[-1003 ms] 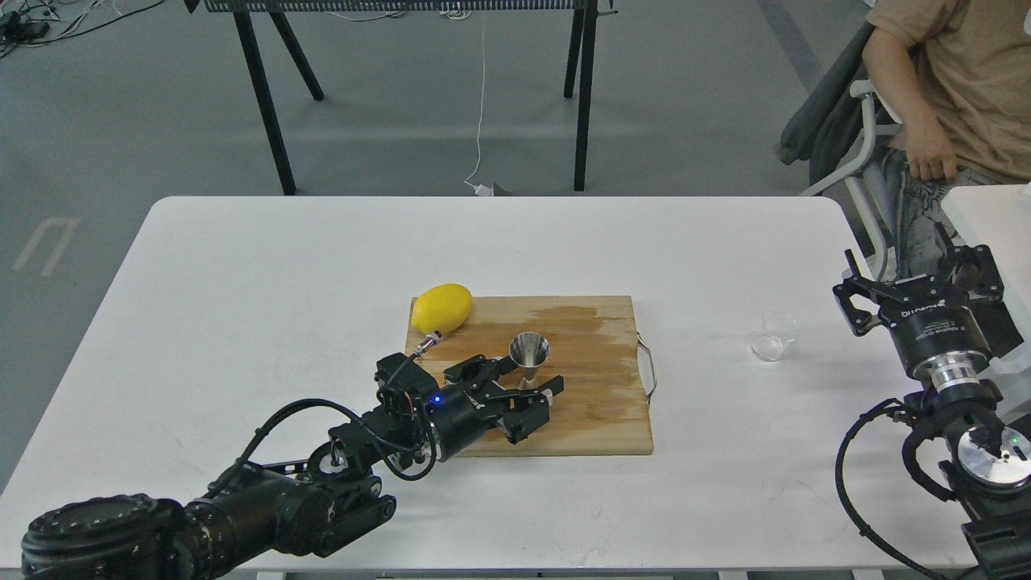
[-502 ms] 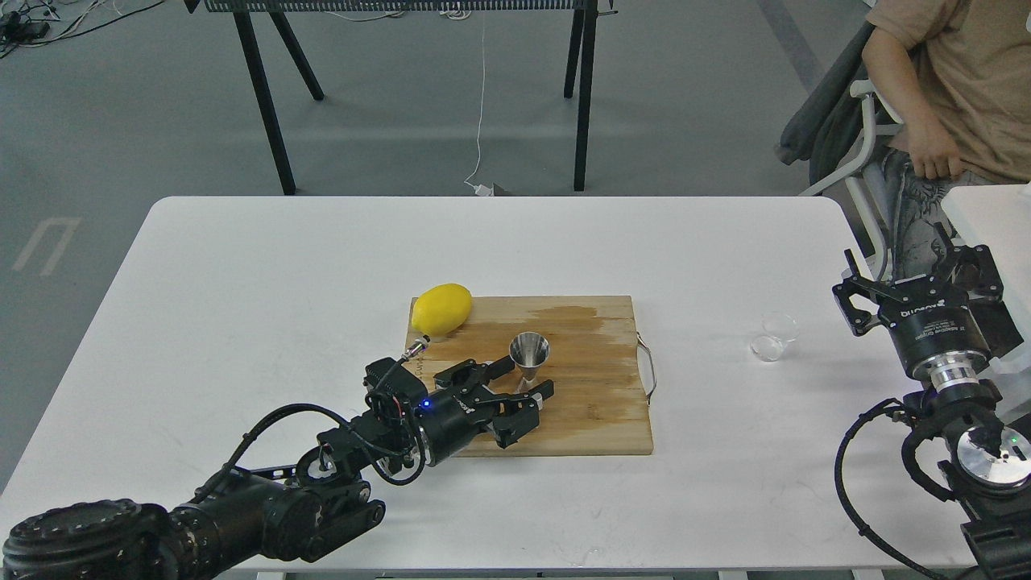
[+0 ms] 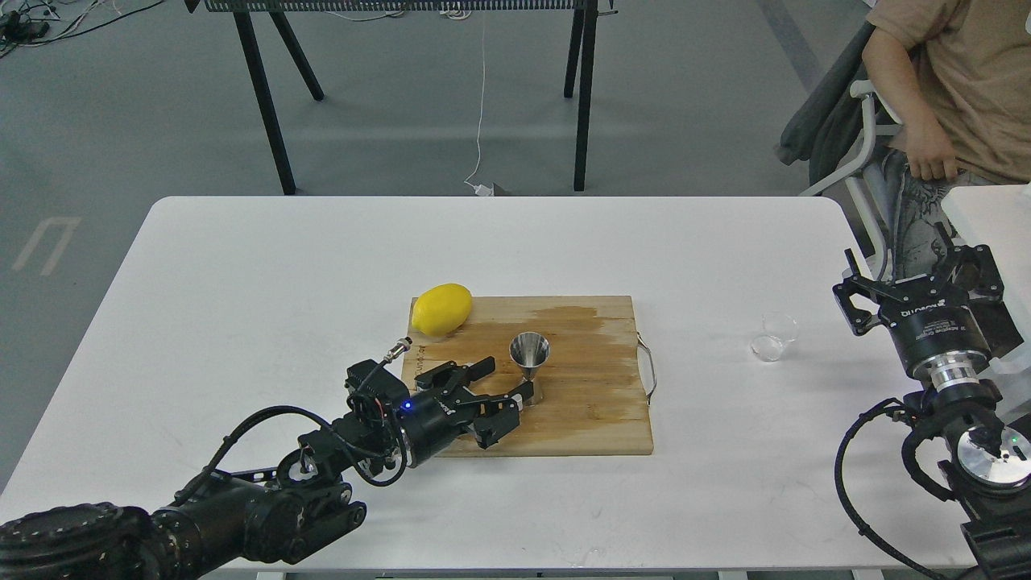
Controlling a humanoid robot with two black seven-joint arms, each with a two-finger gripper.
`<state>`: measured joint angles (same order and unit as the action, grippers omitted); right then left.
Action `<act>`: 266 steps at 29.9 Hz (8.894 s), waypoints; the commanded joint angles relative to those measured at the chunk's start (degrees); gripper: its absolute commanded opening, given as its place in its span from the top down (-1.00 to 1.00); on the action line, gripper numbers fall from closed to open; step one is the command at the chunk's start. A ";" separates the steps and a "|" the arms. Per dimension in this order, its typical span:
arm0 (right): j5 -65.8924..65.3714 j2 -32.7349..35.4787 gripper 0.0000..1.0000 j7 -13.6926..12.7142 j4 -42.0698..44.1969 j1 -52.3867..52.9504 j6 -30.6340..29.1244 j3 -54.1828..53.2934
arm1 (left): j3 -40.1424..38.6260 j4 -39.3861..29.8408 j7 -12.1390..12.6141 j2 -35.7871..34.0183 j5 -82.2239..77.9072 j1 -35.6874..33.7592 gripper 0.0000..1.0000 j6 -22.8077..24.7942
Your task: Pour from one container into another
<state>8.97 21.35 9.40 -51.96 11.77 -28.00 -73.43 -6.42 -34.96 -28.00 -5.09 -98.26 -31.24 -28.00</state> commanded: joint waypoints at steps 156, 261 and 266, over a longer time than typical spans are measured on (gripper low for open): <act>18.72 -5.70 -0.40 -11.07 0.54 8.70 43.21 10.33 | -29.00 -13.03 0.00 -36.57 79.46 3.03 -0.85 56.00; -47.99 -12.12 0.02 -9.23 -25.56 7.30 15.43 24.66 | -28.91 -11.89 0.00 -35.34 79.46 2.85 -0.85 56.00; -52.02 -12.12 0.02 -9.23 -25.56 7.30 15.43 24.74 | -28.91 -11.89 0.00 -35.34 79.46 2.94 -0.85 56.00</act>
<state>-40.60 9.22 0.17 -77.54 19.06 -12.57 -48.72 -35.33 -46.84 -28.00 -40.43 -18.81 -28.31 28.00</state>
